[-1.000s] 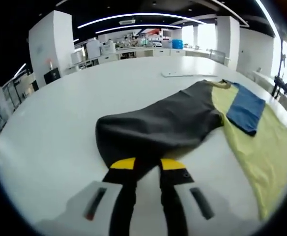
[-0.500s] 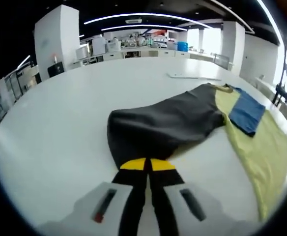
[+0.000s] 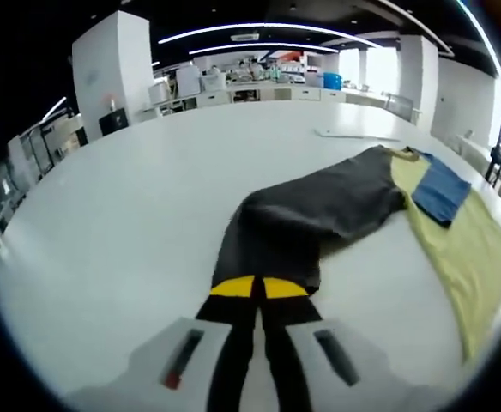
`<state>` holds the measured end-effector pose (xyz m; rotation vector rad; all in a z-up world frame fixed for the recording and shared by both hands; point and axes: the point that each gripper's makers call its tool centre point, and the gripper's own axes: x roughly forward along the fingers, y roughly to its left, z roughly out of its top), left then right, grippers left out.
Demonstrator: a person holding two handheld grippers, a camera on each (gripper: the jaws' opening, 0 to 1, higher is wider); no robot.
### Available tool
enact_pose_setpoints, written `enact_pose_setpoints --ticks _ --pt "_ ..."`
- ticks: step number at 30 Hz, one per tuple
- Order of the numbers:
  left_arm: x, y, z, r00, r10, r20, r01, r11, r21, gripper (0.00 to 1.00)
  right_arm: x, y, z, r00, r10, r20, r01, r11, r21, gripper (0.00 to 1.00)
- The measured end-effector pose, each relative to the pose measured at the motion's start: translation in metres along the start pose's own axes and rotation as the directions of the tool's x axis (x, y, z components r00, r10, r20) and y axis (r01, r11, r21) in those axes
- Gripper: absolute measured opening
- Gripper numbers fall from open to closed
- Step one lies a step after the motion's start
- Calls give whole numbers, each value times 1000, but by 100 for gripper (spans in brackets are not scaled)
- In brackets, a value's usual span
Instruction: Fold the garment on the visible template until the final outline fits inside the template.
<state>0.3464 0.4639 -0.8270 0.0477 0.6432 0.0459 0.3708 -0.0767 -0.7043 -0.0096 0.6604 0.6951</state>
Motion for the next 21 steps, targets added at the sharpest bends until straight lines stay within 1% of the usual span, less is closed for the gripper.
enact_pose_setpoints --ticks 3,4,6,9,11,12,14,16,19,21 --pt "-2 10 -2 999 36 -4 -36 999 -4 0 -1 5 0 1000 9 -3 -9 1000 -11 89" --pt "-5 19 -3 999 53 -3 -53 999 -6 0 -1 6 1 1000 11 -4 -11 1000 -19 90" --pt "-7 23 -4 998 65 0 -65 998 -27 0 -3 9 3 1000 14 -1 -14 999 -31 91" --pt "-7 29 -6 996 91 -7 -91 996 -20 0 -5 12 5 1000 14 -1 -14 999 -47 93" --pt "-9 34 -8 992 122 -22 -122 992 -22 0 -6 12 5 1000 13 -2 -13 998 -54 94" --pt "-10 37 -8 991 133 -20 -134 991 -25 1 -7 13 4 1000 12 -8 -13 998 -57 94" --pt "-13 38 -9 987 157 -28 -158 987 -19 5 -9 13 2 1000 9 -13 -9 998 -61 95" --pt "-15 42 -9 986 166 -24 -167 985 -39 10 -10 13 -2 1000 3 -22 -4 998 -61 95" --pt "-19 43 -7 985 172 -17 -172 980 -95 21 -12 13 -4 1000 -2 -23 1 999 -55 95" --pt "-23 34 -2 987 160 2 -158 974 -160 29 -12 13 -6 1000 -4 -24 2 999 -48 95"
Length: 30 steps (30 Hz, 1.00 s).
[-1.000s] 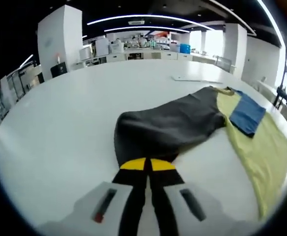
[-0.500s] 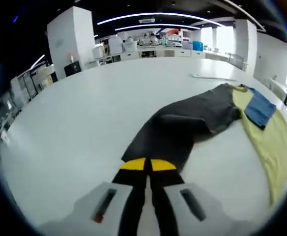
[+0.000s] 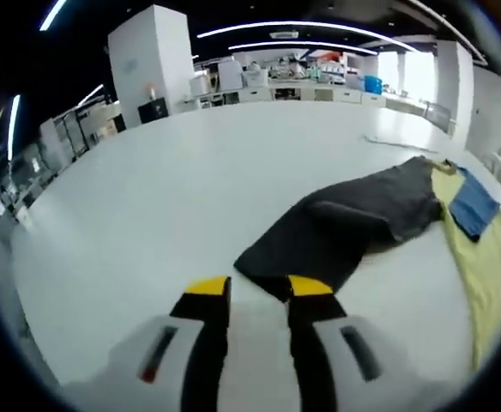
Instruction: Fold the garment on the visible template until the final outline fits inside the template.
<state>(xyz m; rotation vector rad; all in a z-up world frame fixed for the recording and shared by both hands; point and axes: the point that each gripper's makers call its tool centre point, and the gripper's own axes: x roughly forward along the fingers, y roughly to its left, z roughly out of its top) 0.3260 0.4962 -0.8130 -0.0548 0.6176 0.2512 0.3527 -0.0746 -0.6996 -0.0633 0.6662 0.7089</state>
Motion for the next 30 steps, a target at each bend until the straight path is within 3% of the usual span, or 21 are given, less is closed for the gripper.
enact_pose_setpoints --ticks 3,6,15,21,30 --pt "-8 -8 1 1000 18 -2 -18 1000 0 38 0 -1 -1 1000 -5 -3 5 1000 0 95" --pt "-12 -15 -2 999 43 -3 -43 997 -58 39 0 1 -2 1000 -4 -2 4 1000 5 95" --pt "3 -13 -13 996 74 -44 -79 988 -131 33 0 -1 -2 1000 -3 -2 3 1000 4 95" --pt "10 -18 -11 993 112 -43 -116 986 -117 28 -4 -1 -3 1000 -13 -4 13 1000 2 95" --pt "10 -24 -23 988 138 -75 -150 967 -204 26 -9 -4 -2 1000 -25 4 25 1000 -1 97"
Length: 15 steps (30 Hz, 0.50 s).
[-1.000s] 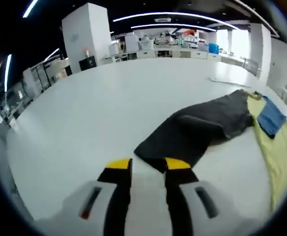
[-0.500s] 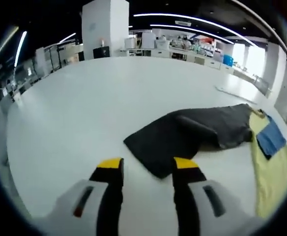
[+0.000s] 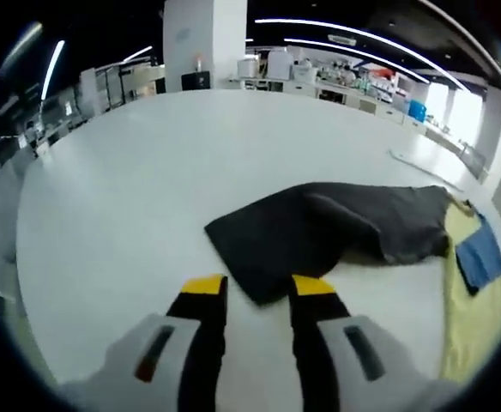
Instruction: Fold the garment on the visible template until the final outline fits inside the template.
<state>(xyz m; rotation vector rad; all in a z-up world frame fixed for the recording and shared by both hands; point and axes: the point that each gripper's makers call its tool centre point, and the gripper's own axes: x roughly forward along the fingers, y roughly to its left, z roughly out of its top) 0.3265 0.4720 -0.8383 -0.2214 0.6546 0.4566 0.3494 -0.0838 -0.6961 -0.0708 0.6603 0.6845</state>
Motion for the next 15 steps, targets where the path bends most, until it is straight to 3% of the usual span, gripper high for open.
enact_pose_setpoints --ticks 4,9,12,15 --pt "7 -1 4 1000 -6 16 6 1000 -17 27 1 2 -3 1000 5 -8 -5 1000 0 95" --pt "7 9 3 999 37 33 -33 994 -106 16 0 2 -3 1000 0 -8 0 1000 -5 95" --pt "11 16 2 999 43 29 -40 993 -107 7 -1 2 -1 1000 -4 -3 4 1000 1 95" --pt "7 12 0 998 48 30 -45 995 -91 6 0 4 -1 1000 -4 -1 4 1000 2 95"
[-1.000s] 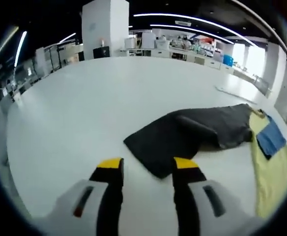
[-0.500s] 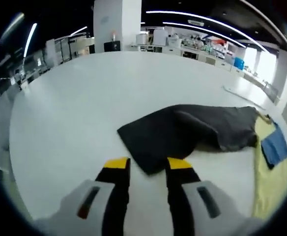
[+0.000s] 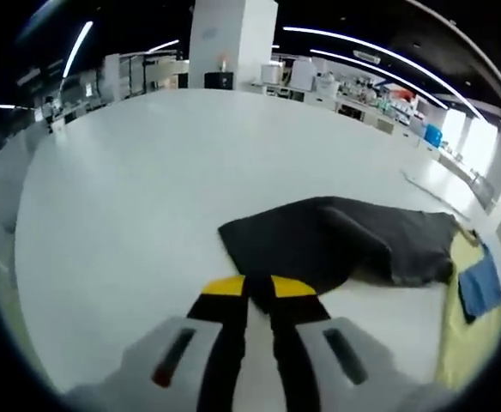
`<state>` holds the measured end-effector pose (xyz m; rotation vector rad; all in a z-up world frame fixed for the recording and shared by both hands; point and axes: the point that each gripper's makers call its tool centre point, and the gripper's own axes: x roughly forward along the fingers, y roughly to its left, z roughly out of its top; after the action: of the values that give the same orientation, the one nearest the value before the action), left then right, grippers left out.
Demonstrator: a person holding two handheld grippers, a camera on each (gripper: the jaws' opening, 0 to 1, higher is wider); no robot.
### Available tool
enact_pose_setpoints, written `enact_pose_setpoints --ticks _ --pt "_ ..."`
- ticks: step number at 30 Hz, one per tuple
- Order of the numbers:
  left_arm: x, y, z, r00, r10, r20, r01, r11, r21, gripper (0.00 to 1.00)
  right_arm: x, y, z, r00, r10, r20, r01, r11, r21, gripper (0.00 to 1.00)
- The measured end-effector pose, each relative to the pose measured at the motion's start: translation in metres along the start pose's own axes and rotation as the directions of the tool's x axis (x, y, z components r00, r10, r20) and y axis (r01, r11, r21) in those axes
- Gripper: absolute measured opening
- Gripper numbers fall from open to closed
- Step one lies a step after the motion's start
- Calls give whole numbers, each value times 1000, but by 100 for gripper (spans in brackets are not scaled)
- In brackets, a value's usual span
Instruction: Fold the garment on the visible template until the final outline fits inside the template.
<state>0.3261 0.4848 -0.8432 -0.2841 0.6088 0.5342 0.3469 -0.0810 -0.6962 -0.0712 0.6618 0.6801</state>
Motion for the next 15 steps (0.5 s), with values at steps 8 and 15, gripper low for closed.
enact_pose_setpoints --ticks 8,15 --pt "3 3 1 999 38 -16 -37 999 12 8 1 1 1 1000 2 1 -2 1000 -2 94" --pt "0 -11 0 998 33 -54 -33 999 7 0 -1 -2 4 1000 -6 20 6 1000 22 92"
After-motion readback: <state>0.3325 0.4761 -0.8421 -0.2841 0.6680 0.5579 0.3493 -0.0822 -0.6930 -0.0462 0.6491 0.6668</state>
